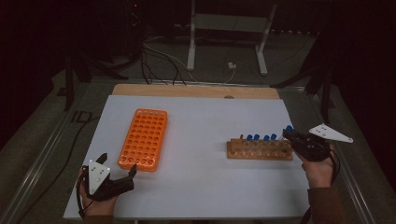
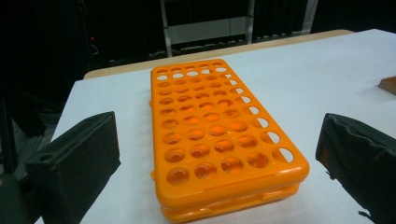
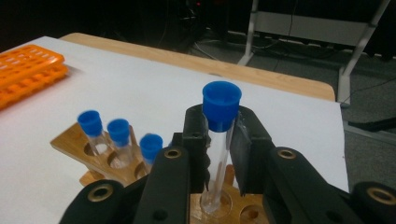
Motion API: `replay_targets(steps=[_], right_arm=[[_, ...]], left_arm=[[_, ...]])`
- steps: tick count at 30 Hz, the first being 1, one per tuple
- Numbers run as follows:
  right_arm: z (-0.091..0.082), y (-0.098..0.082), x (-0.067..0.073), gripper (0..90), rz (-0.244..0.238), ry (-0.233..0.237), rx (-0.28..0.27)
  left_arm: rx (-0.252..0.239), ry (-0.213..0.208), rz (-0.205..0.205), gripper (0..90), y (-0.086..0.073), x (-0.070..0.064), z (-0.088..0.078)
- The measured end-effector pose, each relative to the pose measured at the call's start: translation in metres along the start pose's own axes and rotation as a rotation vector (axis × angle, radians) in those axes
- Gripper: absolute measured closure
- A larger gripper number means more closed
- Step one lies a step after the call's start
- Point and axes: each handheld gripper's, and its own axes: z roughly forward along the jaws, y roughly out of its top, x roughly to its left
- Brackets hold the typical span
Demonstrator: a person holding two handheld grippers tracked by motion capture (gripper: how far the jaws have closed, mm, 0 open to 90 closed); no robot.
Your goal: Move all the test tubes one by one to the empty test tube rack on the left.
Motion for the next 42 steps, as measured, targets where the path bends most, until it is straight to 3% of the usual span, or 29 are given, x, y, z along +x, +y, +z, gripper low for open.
replay_targets(steps=[10,22,29,33,39,42], right_arm=[[-0.012,0.012,0.011,77.3,-0.036,0.030,-0.017],[-0.015,0.017,0.040,77.3,-0.076,0.132,-0.029],[-0.005,0.018,0.060,77.3,-0.094,0.207,-0.031],[0.000,0.019,0.068,77.3,-0.097,0.239,-0.030],[0.006,0.020,0.077,77.3,-0.103,0.273,-0.031],[0.010,0.021,0.082,77.3,-0.103,0.290,-0.032]], left_arm=[[0.006,-0.008,0.002,0.4,0.000,0.000,0.001],[0.010,-0.019,-0.004,0.3,0.000,0.000,0.001],[0.011,-0.097,-0.014,0.5,0.006,-0.008,0.003],[-0.004,-0.153,0.020,1.7,0.019,-0.015,0.006],[-0.026,-0.215,0.002,1.7,0.037,-0.022,0.013],[-0.025,-0.246,0.014,1.7,0.047,-0.028,0.020]])
